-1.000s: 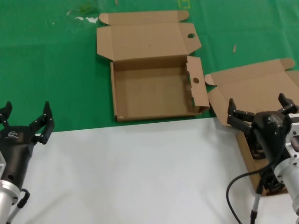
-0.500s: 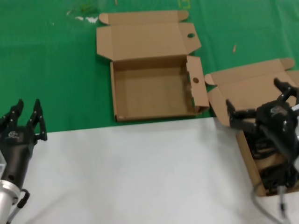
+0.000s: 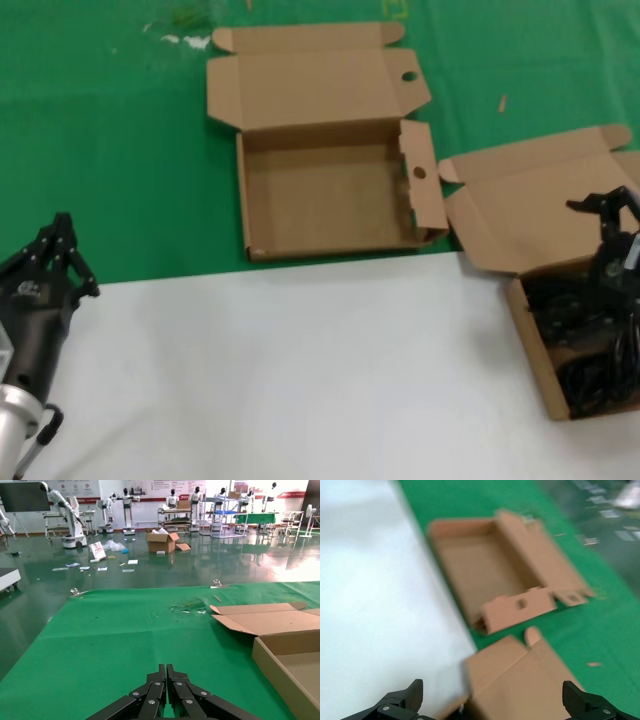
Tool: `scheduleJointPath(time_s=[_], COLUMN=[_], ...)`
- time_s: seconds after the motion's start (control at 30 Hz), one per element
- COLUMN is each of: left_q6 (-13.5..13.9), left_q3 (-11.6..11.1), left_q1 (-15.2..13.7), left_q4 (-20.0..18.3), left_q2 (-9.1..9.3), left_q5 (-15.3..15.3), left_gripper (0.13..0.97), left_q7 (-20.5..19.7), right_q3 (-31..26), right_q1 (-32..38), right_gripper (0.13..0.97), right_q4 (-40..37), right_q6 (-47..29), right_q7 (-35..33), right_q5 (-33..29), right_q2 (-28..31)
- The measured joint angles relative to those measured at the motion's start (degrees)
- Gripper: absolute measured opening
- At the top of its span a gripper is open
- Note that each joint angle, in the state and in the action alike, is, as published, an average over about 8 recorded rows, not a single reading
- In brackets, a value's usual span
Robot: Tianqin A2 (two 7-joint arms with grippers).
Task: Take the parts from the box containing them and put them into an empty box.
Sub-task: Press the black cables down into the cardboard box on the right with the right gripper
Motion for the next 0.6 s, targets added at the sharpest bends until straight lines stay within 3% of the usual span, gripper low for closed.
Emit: scheduleJointPath(time_s=[0.17,0.43,0.6], left_q6=[0.00,0.00,0.00], left_q3=[0.00,0.00,0.00], left_q1=[0.00,0.00,0.00], left_q4=[0.00,0.00,0.00], left_q2=[0.00,0.00,0.00], left_q5=[0.00,0.00,0.00], left_gripper=[0.166,0.141,0.140], left_q7=[0.00,0.00,0.00], right_q3=[-2.22,-9.13,-11.68], right_q1=[7.39,21.36,26.67], right_gripper=[0.966,0.966,0.966], right_q4=[-1.84,-7.75,-11.52], right_q6=[-12.17,-28.85,-36.96], right_q7=[-8.74,-29.78,-41.92], right_q5=[-0.33,0.95,1.38], right_q2=[2.69,3.22,2.36])
